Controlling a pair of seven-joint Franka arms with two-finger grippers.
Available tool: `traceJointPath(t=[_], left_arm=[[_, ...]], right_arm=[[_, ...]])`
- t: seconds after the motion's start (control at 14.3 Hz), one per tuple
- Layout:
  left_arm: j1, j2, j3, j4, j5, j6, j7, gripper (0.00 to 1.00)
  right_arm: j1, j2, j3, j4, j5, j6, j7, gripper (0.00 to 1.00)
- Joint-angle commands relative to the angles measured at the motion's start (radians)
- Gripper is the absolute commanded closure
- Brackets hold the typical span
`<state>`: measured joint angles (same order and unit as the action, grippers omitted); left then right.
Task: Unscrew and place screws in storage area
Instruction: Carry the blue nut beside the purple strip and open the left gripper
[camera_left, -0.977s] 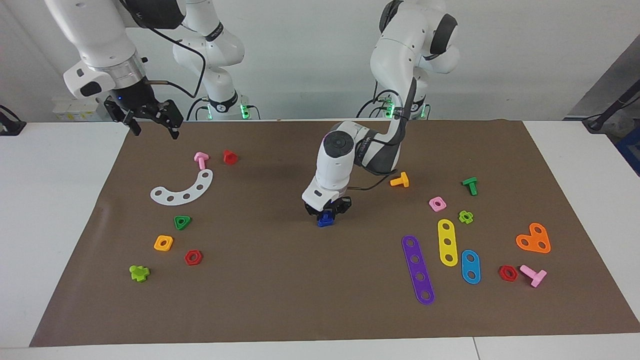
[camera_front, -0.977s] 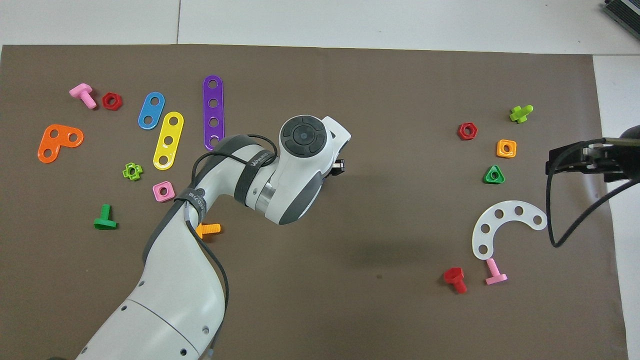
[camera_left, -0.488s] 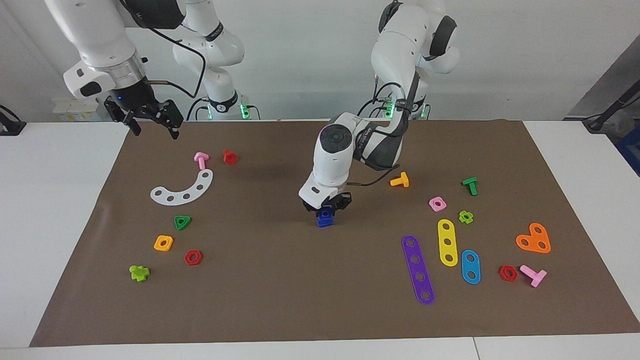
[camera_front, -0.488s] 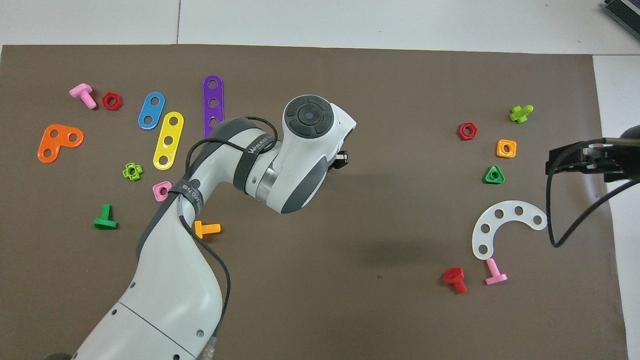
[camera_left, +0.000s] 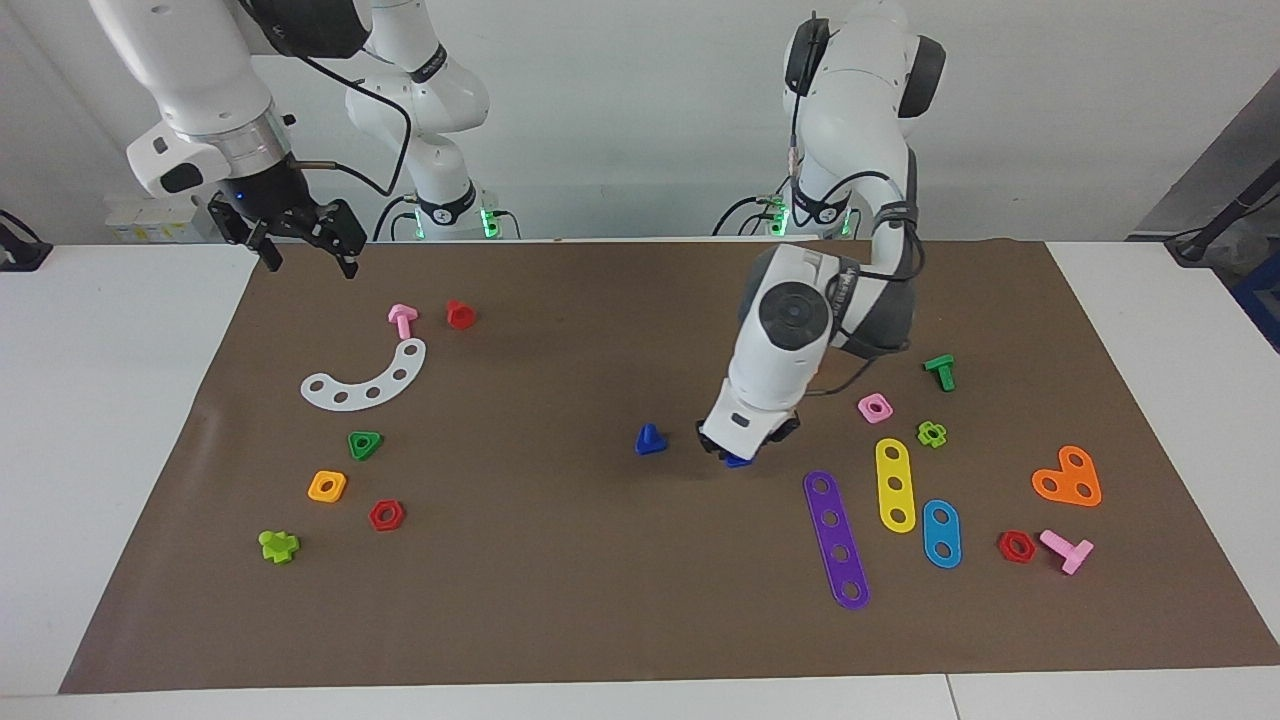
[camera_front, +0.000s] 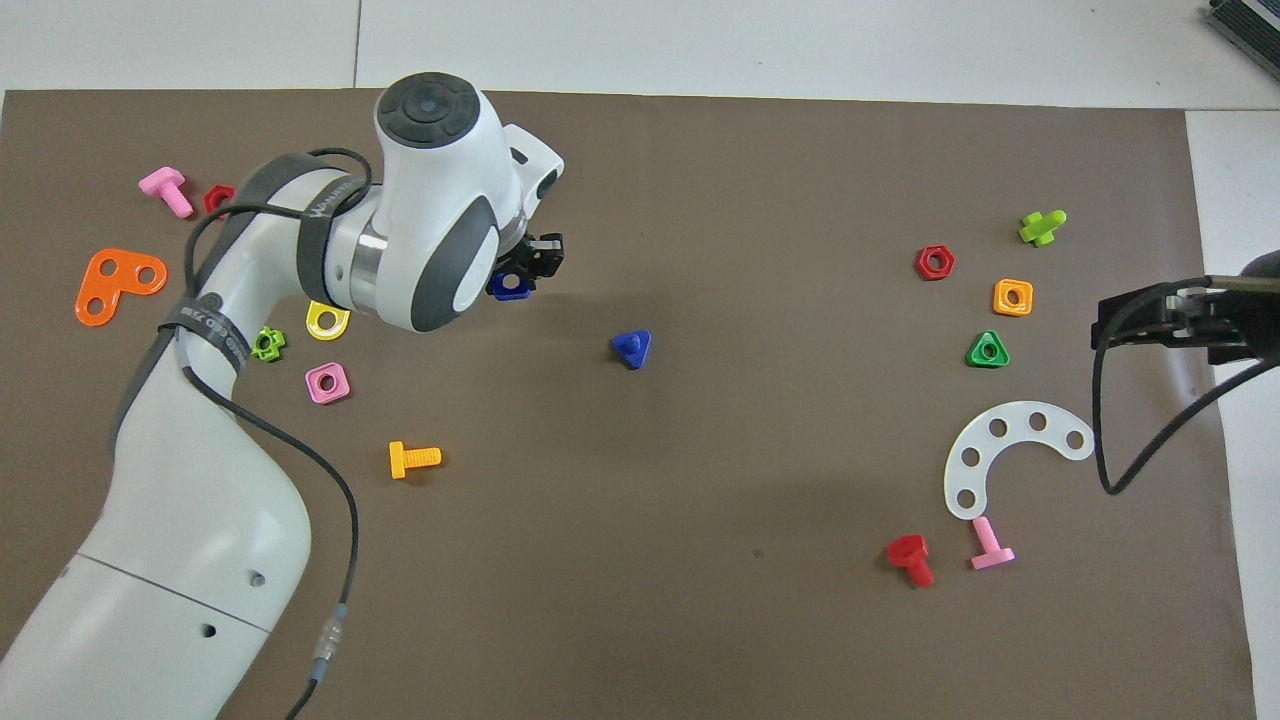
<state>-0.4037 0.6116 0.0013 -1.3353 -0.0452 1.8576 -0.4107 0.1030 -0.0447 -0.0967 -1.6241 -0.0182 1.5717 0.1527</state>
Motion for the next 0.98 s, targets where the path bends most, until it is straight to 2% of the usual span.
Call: traceJointPath(t=[0.0, 0.21, 0.42, 0.49, 0.56, 0.63, 0.77, 0.91], left_arm=[[0.06, -0.076, -0.006, -0.148, -0.018, 0.005, 0.142, 0.73], [0.112, -0.124, -0.006, -0.264, -0.013, 0.021, 0.286, 0.73], [0.157, -0.177, -0.006, -0.434, -0.012, 0.155, 0.403, 0.7], [0.157, -0.187, -0.006, -0.465, -0.012, 0.181, 0.414, 0.52], [0.16, -0.188, -0.006, -0.47, -0.012, 0.189, 0.417, 0.17], [0.161, -0.187, -0.006, -0.458, -0.012, 0.189, 0.42, 0.0], [0.161, -0.188, -0.004, -0.411, -0.013, 0.174, 0.409, 0.0], [0.183, -0.2, 0.015, -0.313, -0.016, 0.103, 0.415, 0.0]], right_arm=[[-0.006, -0.02, 0.002, -0.016, 0.017, -0.004, -0.028, 0.0], [-0.006, -0.02, 0.003, -0.016, 0.015, -0.004, -0.028, 0.0], [-0.005, -0.02, 0.003, -0.016, 0.015, -0.004, -0.028, 0.0], [-0.005, -0.02, 0.003, -0.016, 0.017, -0.004, -0.028, 0.0], [-0.005, -0.02, 0.003, -0.016, 0.015, -0.004, -0.028, 0.0], [-0.005, -0.02, 0.003, -0.016, 0.017, -0.004, -0.027, 0.0], [-0.005, -0.02, 0.003, -0.016, 0.015, -0.004, -0.028, 0.0], [-0.006, -0.02, 0.003, -0.016, 0.015, -0.004, -0.027, 0.0]])
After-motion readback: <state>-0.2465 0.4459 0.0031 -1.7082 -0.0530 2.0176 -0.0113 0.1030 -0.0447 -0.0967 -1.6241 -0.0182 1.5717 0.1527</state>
